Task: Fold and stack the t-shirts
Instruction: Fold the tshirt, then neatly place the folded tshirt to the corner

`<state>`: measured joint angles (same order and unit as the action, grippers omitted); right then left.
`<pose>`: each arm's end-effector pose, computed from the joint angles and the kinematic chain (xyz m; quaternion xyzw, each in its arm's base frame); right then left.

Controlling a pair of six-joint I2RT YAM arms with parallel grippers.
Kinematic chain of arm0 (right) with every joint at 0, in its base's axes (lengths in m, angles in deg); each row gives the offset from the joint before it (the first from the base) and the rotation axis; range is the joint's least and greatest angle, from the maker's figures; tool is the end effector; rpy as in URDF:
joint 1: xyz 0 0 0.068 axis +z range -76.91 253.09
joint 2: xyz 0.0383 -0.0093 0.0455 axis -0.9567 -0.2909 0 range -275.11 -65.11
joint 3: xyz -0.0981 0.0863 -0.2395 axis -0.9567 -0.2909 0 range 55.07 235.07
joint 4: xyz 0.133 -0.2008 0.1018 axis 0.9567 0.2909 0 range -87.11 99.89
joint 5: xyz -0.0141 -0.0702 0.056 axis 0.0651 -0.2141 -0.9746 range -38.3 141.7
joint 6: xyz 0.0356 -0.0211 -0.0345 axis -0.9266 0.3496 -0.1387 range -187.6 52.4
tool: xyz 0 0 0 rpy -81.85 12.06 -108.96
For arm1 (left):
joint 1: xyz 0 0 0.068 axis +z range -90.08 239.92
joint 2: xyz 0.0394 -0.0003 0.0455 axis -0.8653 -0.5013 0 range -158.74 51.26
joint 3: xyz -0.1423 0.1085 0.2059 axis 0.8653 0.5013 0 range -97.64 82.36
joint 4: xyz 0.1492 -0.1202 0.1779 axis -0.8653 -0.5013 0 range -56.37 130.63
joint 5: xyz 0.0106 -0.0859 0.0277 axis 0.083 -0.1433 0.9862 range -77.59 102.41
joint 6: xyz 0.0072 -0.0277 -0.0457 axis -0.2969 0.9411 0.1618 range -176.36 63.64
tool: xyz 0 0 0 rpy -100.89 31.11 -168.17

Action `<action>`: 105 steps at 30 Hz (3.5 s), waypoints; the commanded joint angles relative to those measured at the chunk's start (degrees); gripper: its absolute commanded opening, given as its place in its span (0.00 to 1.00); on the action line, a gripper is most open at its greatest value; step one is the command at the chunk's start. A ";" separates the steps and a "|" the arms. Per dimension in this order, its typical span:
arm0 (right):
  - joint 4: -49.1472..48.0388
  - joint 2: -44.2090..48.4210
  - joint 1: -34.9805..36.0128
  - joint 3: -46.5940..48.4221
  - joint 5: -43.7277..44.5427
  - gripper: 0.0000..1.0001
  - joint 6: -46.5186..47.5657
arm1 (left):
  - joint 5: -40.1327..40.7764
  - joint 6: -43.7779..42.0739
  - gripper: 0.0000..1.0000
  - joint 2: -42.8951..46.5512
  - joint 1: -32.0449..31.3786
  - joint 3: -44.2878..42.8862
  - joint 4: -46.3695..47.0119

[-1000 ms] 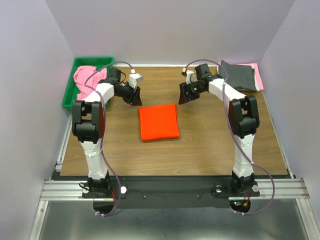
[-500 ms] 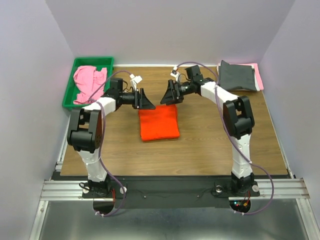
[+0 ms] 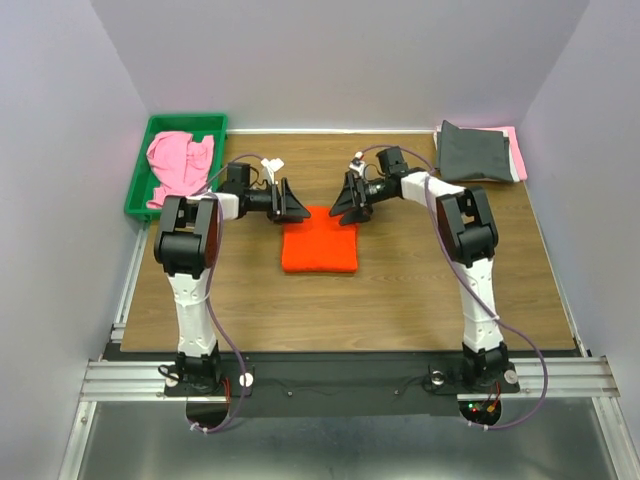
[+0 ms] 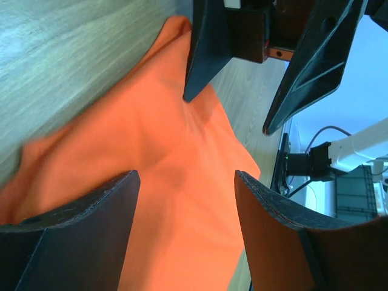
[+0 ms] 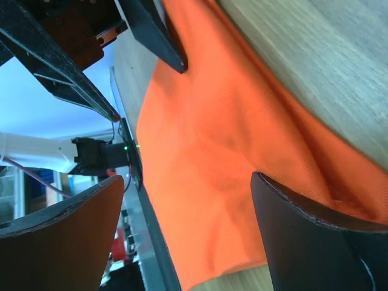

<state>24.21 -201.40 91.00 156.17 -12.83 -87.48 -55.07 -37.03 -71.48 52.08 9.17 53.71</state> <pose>0.4611 0.1829 0.1293 -0.1400 0.8122 0.5626 0.0649 0.4292 -0.0921 0.1360 0.1745 0.7638 -0.5700 0.2475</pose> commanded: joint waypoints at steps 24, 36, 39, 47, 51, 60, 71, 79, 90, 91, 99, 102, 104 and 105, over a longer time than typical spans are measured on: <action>-9.02 10.86 2.92 -15.50 2.93 0.84 -4.20 | 1.05 -3.50 0.66 12.94 -0.78 15.88 -2.35; -11.91 25.90 11.97 -27.88 3.62 0.82 -14.99 | -2.13 3.61 0.59 28.61 -3.94 25.55 -1.57; -14.73 23.72 12.23 -29.29 5.55 0.79 -17.64 | -1.34 3.52 0.57 25.55 -4.73 26.69 -0.78; -14.64 16.85 8.73 -33.51 8.72 0.65 -14.14 | 3.67 -2.02 0.51 11.12 -2.98 27.05 -2.53; -14.55 14.83 5.03 -34.21 8.55 0.59 -12.47 | 6.22 -4.03 0.51 9.45 -0.70 26.17 -4.99; -12.45 19.99 3.80 -34.67 7.33 0.57 -9.04 | 2.18 -21.94 0.58 17.85 2.03 21.34 -21.68; -7.79 30.99 0.38 -30.16 6.95 0.66 -3.85 | 23.69 -41.03 0.49 33.61 -12.27 9.73 -27.68; -3.39 33.72 -7.36 -32.45 25.50 0.70 -7.19 | 39.70 -50.26 0.51 33.27 -28.62 10.61 -21.88; -3.74 35.74 -7.63 -38.34 34.38 0.70 -13.25 | 47.18 -61.69 0.54 27.38 -39.01 13.51 -11.94; -3.74 35.66 -7.72 -38.35 34.65 0.70 -13.78 | 47.09 -62.39 0.54 26.33 -39.36 13.25 -11.94; -3.83 33.46 -8.59 -37.29 34.21 0.70 -15.19 | 45.60 -64.94 0.55 22.55 -41.21 11.93 -12.73; -3.92 33.11 -8.86 -37.12 33.77 0.70 -15.89 | 45.68 -65.82 0.54 20.79 -41.30 12.19 -12.99; -4.09 32.93 -8.86 -37.38 33.42 0.70 -16.42 | 45.51 -65.56 0.53 19.56 -41.47 11.31 -12.99; -4.09 32.93 -8.95 -37.47 33.25 0.70 -16.85 | 45.51 -65.30 0.50 19.21 -41.47 11.23 -12.82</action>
<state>20.89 -168.38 82.69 117.90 20.67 -102.63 -8.82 -101.07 -51.19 11.12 22.11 39.77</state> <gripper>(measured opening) 0.699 0.520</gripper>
